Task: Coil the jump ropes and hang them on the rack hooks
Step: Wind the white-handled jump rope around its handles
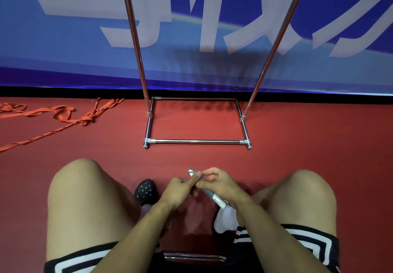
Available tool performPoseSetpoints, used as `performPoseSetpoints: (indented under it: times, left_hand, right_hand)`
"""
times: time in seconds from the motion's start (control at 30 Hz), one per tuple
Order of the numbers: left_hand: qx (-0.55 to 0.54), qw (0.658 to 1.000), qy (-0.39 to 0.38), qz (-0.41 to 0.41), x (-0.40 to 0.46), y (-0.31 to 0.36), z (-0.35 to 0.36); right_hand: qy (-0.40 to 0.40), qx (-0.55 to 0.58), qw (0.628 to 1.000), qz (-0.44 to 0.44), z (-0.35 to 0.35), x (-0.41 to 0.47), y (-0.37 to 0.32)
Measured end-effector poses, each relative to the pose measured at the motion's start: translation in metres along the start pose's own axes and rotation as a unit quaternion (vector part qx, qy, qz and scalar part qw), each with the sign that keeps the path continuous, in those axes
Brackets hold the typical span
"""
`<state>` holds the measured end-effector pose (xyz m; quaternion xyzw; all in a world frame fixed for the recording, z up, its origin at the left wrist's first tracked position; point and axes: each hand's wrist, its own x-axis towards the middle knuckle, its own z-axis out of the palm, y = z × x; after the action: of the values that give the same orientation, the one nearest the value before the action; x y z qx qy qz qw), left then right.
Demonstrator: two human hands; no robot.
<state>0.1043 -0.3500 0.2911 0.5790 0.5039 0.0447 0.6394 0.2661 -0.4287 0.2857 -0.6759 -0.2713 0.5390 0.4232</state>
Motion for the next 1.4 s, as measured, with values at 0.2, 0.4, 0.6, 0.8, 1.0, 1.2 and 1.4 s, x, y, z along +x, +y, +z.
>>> performPoseSetpoints:
  times: [0.2, 0.4, 0.6, 0.8, 1.0, 1.2, 1.4]
  left_hand:
    - [-0.055, 0.998, -0.033, 0.003, -0.006, 0.009, -0.003]
    - [-0.157, 0.98, -0.106, 0.055, -0.013, 0.018, -0.001]
    - [-0.144, 0.984, -0.086, 0.062, -0.014, 0.018, -0.002]
    - [-0.056, 0.998, -0.027, 0.034, -0.015, 0.023, -0.01]
    - [-0.05, 0.998, -0.039, 0.02, -0.011, 0.021, -0.008]
    - [-0.032, 0.999, -0.027, -0.001, -0.013, 0.025, -0.011]
    - [-0.03, 0.999, -0.025, -0.004, -0.011, 0.023, -0.012]
  right_hand:
    - [-0.088, 0.065, 0.993, 0.033, -0.009, -0.009, -0.008]
    - [-0.104, 0.116, 0.985, 0.073, -0.009, -0.016, -0.023]
    - [-0.142, 0.173, 0.971, 0.086, -0.003, -0.024, -0.024]
    - [-0.11, 0.078, 0.99, 0.044, -0.003, -0.022, -0.025]
    - [-0.071, -0.002, 0.997, 0.0, -0.004, -0.021, -0.021]
    - [-0.043, 0.009, 0.999, 0.02, 0.0, -0.015, -0.017]
    - [-0.077, 0.125, 0.989, 0.024, 0.001, -0.013, -0.014]
